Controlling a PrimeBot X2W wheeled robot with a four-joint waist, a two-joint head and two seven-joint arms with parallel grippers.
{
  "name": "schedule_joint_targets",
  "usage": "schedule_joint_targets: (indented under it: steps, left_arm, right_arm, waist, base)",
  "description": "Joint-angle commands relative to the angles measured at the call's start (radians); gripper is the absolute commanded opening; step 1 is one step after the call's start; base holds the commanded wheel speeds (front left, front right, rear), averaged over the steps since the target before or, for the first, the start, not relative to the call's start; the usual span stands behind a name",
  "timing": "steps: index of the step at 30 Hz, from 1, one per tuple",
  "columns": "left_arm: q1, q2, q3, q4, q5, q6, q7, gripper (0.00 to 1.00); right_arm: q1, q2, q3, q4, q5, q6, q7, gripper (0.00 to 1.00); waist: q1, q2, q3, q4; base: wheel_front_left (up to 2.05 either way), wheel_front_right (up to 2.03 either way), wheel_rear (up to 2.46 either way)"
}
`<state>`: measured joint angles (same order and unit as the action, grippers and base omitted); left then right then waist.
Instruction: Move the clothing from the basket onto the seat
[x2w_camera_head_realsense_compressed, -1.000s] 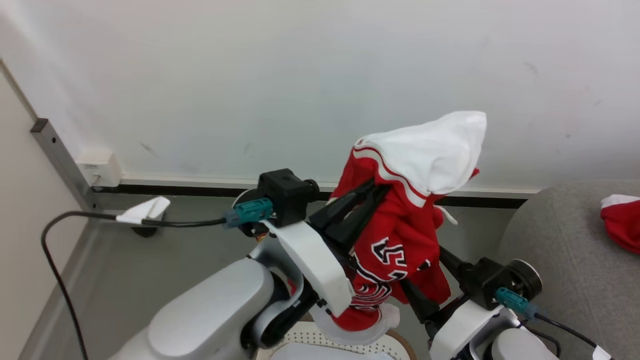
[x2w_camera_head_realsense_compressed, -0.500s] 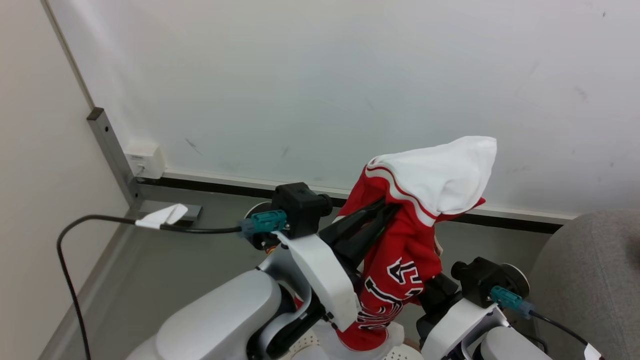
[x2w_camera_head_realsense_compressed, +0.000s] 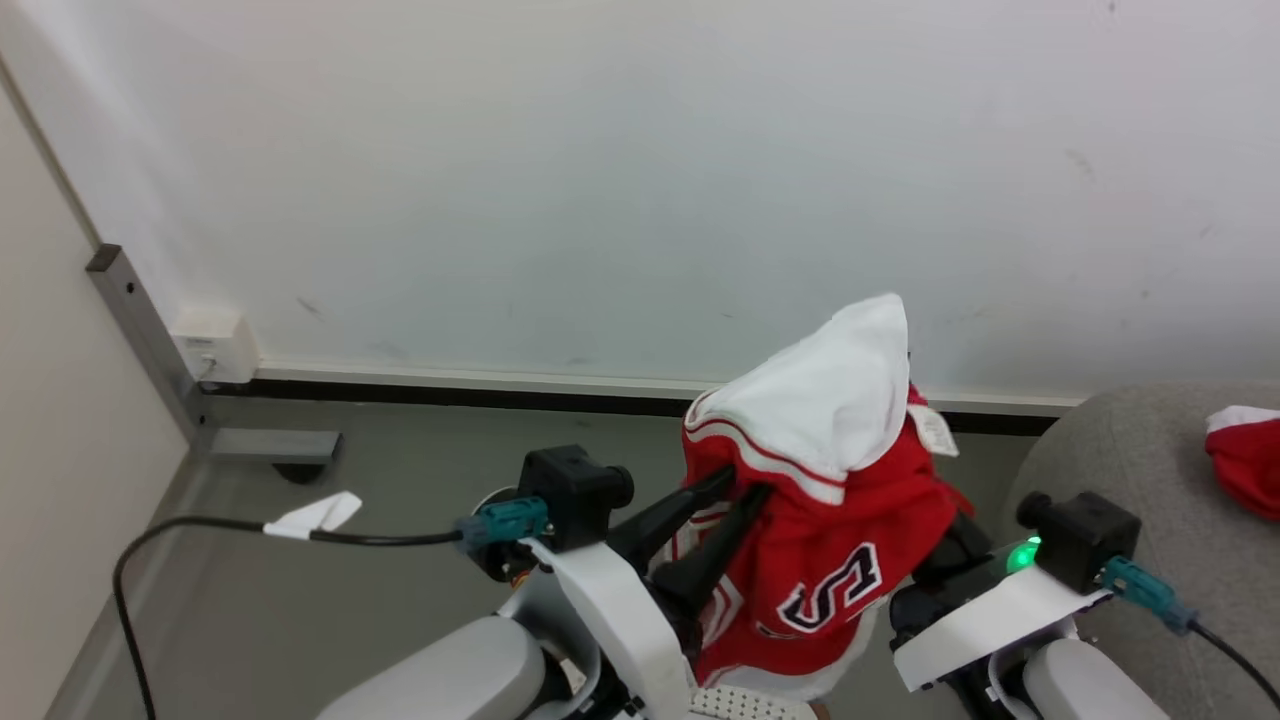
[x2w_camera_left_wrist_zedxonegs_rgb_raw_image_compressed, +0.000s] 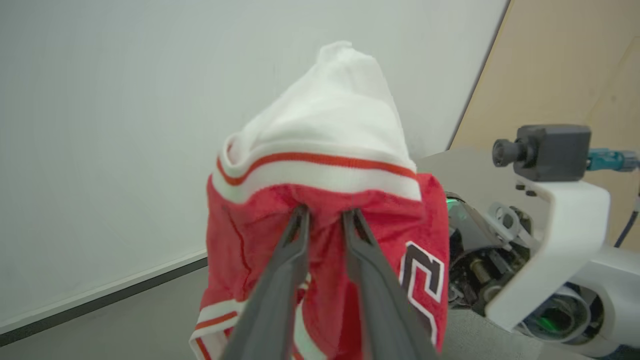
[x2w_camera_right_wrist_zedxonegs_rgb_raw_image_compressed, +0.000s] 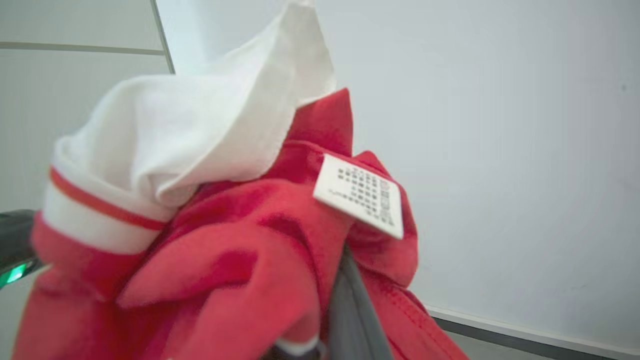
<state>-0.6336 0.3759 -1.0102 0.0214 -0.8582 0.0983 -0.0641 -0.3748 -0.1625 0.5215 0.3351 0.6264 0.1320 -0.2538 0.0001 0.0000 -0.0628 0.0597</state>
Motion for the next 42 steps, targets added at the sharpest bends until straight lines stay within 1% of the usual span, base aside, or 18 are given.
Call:
schedule_joint_targets:
  steps: [1,6,11,15,23,27,30,35,39,42]
  left_arm:
    - [0.01,-0.004,-0.001,-0.01,0.012,0.001,-0.012,1.0]
    - [0.018,-0.016,-0.021,-0.026,0.03,0.0,-0.028,1.0]
    - [0.021,0.001,-0.027,-0.033,0.057,0.007,-0.05,1.0]
    - [0.001,0.007,-0.038,-0.038,0.098,-0.005,-0.087,1.0]
    - [-0.027,0.005,-0.062,-0.019,0.148,-0.038,-0.125,1.0]
    - [-0.037,-0.001,-0.077,-0.003,0.168,-0.05,-0.133,1.0]
    - [-0.039,-0.004,-0.082,0.007,0.174,-0.054,-0.139,1.0]
    - [-0.034,-0.013,-0.086,0.022,0.17,-0.057,-0.146,1.0]
    - [-0.033,-0.019,-0.089,0.028,0.167,-0.058,-0.147,1.0]
    - [-0.049,-0.022,-0.095,0.028,0.172,-0.064,-0.141,1.0]
  right_arm:
    - [0.013,-0.01,-0.019,-0.01,0.012,-0.003,-0.002,0.0]
    - [0.022,-0.032,-0.105,-0.045,0.007,-0.003,0.008,0.0]
    - [0.026,-0.063,-0.192,-0.108,-0.015,-0.002,0.036,0.0]
    - [0.046,-0.081,-0.275,-0.174,-0.03,-0.002,0.063,0.0]
    - [0.125,-0.063,-0.387,-0.323,-0.065,-0.002,0.131,0.0]
    - [0.17,-0.038,-0.426,-0.384,-0.077,-0.002,0.156,0.0]
    - [0.195,-0.007,-0.442,-0.418,-0.046,-0.002,0.17,0.0]
    - [0.201,-0.001,-0.447,-0.448,-0.029,-0.002,0.188,0.0]
    - [0.154,-0.019,-0.447,-0.467,-0.021,-0.002,0.187,0.0]
    - [0.1,-0.056,-0.467,-0.456,-0.024,-0.002,0.195,0.0]
  waist:
    - [-0.0001,0.0,0.008,-0.021]
    - [-0.0001,0.0,0.024,-0.077]
    - [-0.0001,0.0,0.058,-0.173]
    - [-0.0001,0.0,0.094,-0.258]
    - [-0.0001,0.0,0.15,-0.412]
    - [-0.0001,0.0,0.158,-0.462]
    - [-0.0001,0.0,0.161,-0.492]
    - [-0.0001,0.0,0.162,-0.515]
    - [-0.0001,0.0,0.174,-0.516]
    - [-0.0001,0.0,0.199,-0.505]
  base:
    - [0.0,0.0,0.0]
    - [0.0,0.0,0.0]
    - [0.0,0.0,0.0]
    - [0.0,0.0,0.0]
    - [0.0,0.0,0.0]
    - [0.0,0.0,0.0]
    - [0.0,0.0,0.0]
    - [0.0,0.0,0.0]
    - [0.0,0.0,0.0]
    - [0.0,0.0,0.0]
